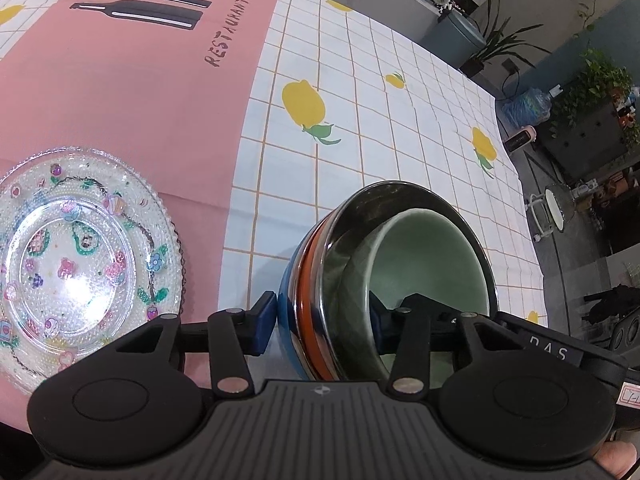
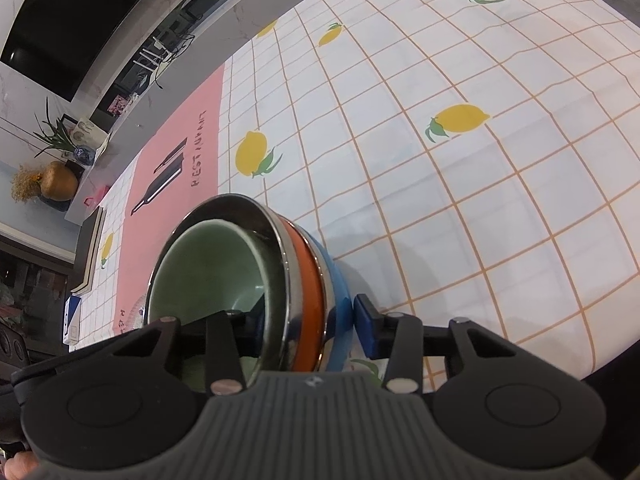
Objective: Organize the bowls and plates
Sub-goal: 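Close both tools on the rims of the nested bowl stack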
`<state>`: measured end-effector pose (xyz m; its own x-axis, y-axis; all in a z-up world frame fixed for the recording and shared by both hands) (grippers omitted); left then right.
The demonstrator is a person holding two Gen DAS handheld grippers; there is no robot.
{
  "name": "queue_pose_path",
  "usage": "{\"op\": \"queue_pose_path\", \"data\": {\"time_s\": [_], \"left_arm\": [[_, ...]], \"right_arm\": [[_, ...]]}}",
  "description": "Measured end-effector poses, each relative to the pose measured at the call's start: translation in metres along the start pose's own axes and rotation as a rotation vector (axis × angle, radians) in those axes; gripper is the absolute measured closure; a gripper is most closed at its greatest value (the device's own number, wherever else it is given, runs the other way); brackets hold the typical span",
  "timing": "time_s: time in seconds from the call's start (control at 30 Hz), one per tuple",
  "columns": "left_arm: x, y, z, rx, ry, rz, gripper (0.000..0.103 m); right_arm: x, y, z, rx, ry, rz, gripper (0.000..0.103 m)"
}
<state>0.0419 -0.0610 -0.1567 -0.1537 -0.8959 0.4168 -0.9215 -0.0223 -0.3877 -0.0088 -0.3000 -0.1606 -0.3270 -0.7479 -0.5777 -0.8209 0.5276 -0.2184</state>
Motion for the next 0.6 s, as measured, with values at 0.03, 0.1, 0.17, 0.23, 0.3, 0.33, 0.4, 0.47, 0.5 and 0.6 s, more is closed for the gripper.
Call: {"op": "queue_pose_path", "data": {"time_s": [0.03,0.1,0.17,0.23,0.3,0.33,0.4,0.47,0.5,0.6], "left_arm": [[0.0,0.0,0.0,-0.001,0.0,-0.001,0.052],[0.0,0.0,0.0,-0.004,0.0,-0.003,0.052],[0.0,-0.001,0.0,-0.005,0.0,-0.006,0.052],[-0.001,-0.002,0.0,-0.007,0.004,-0.012,0.052],[-0.001,-0.003,-0.001,-0.004,0.005,-0.017,0.052],[-0.001,-0.004,-0.002,-0.002,0.001,-0.014,0.052],[0.0,-0.005,-0.004,0.002,-0.006,-0.009,0.052],[-0.001,-0.006,-0.007,0.004,-0.01,-0.013,0.052],[-0.002,-0.006,-0.009,0.005,-0.01,-0.018,0.052],[-0.006,-0.008,-0.018,0.012,-0.016,-0.033,0.052]], "right_arm": [[0.0,0.0,0.0,-0.001,0.001,0.001,0.061],[-0.001,0.0,0.0,0.0,0.003,0.0,0.062],[-0.001,-0.001,0.0,0.005,0.006,-0.003,0.062],[-0.002,-0.001,-0.001,0.009,0.009,-0.009,0.063],[-0.003,-0.001,-0.002,0.009,0.007,-0.012,0.063],[-0.003,-0.001,-0.002,0.006,0.007,-0.01,0.064],[-0.004,-0.002,-0.002,-0.004,0.007,-0.003,0.064],[-0.007,-0.002,-0.002,-0.009,0.005,-0.002,0.064],[-0.01,-0.002,-0.002,-0.008,0.004,-0.008,0.065],[-0.02,-0.003,-0.002,-0.012,-0.002,-0.024,0.065]]}}
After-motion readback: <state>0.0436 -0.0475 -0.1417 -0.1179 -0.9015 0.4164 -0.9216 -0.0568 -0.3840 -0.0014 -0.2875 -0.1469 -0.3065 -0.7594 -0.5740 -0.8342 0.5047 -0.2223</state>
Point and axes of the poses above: each gripper's, at about its wrist camera, not at the fingertips, and z roughly the way its jaws point, x to its right, y to its underside, the point moved 4 cm from there along z, roughly the way its jaws point, and after that the axes turned 6 degrees about z, right-handed, at the moved point
